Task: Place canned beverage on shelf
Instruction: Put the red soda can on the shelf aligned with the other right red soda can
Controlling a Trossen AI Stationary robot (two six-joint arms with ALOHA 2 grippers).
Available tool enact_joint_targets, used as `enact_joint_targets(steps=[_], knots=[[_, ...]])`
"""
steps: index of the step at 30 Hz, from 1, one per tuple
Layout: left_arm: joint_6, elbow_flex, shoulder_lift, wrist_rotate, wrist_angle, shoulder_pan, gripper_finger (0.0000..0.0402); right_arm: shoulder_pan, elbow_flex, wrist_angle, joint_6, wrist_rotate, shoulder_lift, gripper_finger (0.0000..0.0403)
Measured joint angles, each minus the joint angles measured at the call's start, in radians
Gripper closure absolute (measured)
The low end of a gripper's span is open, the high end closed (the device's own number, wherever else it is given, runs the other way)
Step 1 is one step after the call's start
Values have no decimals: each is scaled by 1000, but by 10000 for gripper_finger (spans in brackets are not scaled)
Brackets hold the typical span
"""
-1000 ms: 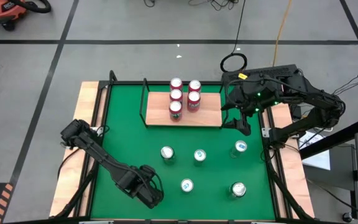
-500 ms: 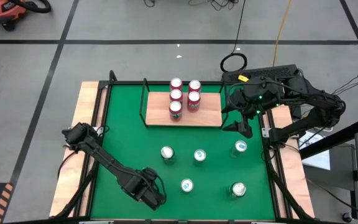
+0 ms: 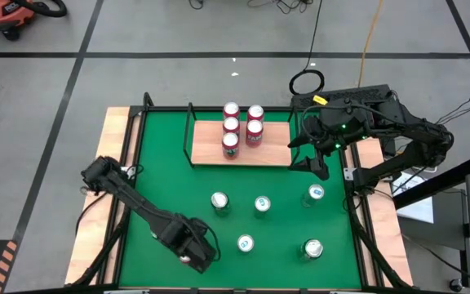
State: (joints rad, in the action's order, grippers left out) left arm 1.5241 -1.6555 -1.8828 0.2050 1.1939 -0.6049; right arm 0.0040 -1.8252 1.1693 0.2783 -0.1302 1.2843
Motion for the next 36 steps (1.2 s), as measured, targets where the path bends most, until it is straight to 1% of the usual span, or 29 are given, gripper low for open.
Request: enact_joint_targets(steps=[4,9,11,14,17,24,26,29,33,36], knots=[[-50,-36,75,-7,11,41,124,20,0,-13,44,0,0,52],[-156,-110,171,-51,97,105,124,59,-1,-82,126,1,13,52],[-211,-141,204,-66,121,135,124,73,-1,-114,158,3,28,52],[-305,-177,248,-115,147,181,124,96,-1,-186,202,3,66,52],[-437,-211,281,-145,146,230,124,127,-1,-292,228,3,118,52],[-806,-249,299,-162,147,344,124,163,-1,-523,258,-2,265,52],[-922,-254,299,-153,147,364,124,162,-1,-553,277,-2,301,52],[-1064,-254,299,-149,141,388,124,168,-1,-552,288,4,345,45],[-1189,-254,299,-150,91,405,124,173,-1,-554,256,33,397,18],[-1222,-254,299,-155,62,416,124,174,0,-550,231,70,420,6]])
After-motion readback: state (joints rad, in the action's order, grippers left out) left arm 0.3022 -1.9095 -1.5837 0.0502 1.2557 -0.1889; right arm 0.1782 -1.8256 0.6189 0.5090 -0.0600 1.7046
